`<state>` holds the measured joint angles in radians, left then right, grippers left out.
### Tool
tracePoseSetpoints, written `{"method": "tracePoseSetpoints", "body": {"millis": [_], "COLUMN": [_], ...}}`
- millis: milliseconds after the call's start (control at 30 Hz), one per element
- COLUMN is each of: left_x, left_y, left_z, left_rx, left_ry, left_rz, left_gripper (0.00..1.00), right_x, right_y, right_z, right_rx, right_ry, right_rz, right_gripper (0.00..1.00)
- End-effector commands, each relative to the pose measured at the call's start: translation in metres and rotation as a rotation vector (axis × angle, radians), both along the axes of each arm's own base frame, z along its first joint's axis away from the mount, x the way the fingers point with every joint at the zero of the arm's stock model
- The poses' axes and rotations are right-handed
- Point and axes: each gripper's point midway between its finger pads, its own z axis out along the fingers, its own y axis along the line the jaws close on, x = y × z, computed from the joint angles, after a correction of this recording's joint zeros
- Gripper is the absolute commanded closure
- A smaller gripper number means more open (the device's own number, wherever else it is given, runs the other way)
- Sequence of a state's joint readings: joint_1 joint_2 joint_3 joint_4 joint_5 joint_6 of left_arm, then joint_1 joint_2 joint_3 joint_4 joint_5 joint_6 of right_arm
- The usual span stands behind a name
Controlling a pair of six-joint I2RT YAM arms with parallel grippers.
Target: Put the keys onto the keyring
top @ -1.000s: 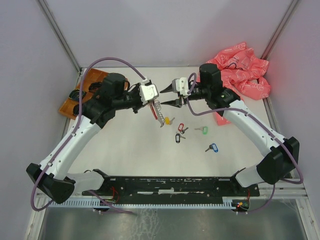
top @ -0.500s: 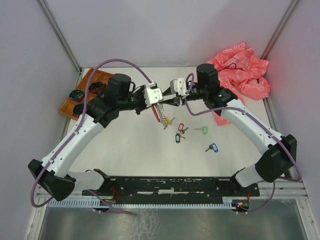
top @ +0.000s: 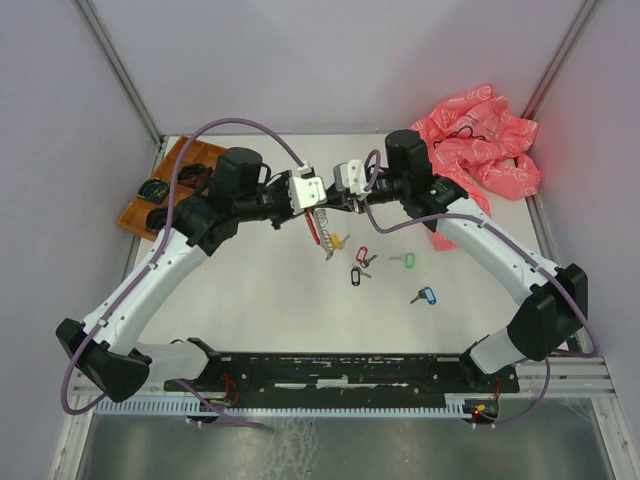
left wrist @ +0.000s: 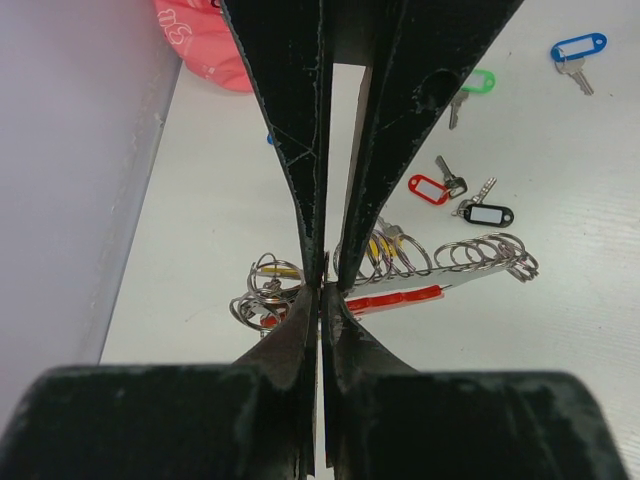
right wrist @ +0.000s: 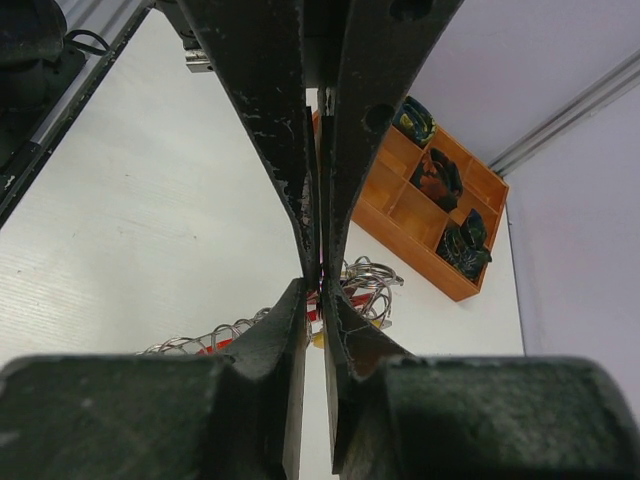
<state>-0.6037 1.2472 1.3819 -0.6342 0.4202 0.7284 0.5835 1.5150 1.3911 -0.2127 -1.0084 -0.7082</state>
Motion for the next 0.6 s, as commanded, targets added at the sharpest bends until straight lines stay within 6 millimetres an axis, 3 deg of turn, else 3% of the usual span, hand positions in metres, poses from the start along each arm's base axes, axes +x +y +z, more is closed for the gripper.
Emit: {"method": "tracePoseSetpoints", "body": {"millis": [0,167,300,467,567], "left_x": [-0.004,-0.007,-0.007,-0.007,-0.005], "left_y": [-0.004,-0.002,0.0,0.0,0.0], "left_z": [0.031,0.027,0.023,0.019,0.017], "left_rx": [-0.057,-0.057,-0.069,-0.084,-0.085], "left_ry": [-0.116,-0.122,-0.132,-0.139,-0.138], "left_rz": [-0.048,-0.046,-0.038,-0.028,-0.024], "left_gripper": [0.97,0.97,0.96,0.82,0.78], "right_x": [0.004,0.005,0.001,-0.004,-0.006], "right_y": [0.002,0.0,0.0,0.0,0.0], "right_z": [0.017,0.016,0.022,0.028,0.03], "right_rx": [0.018,0.013,0.028,0.046,0.054], "right_ry": [-0.065,-0.068,-0.063,-0.058,-0.055], "right_rz": [-0.012,-0.021,-0.011,0.004,0.011], "right_gripper": [0.84,0.99,0.99,0.99,0.99]}}
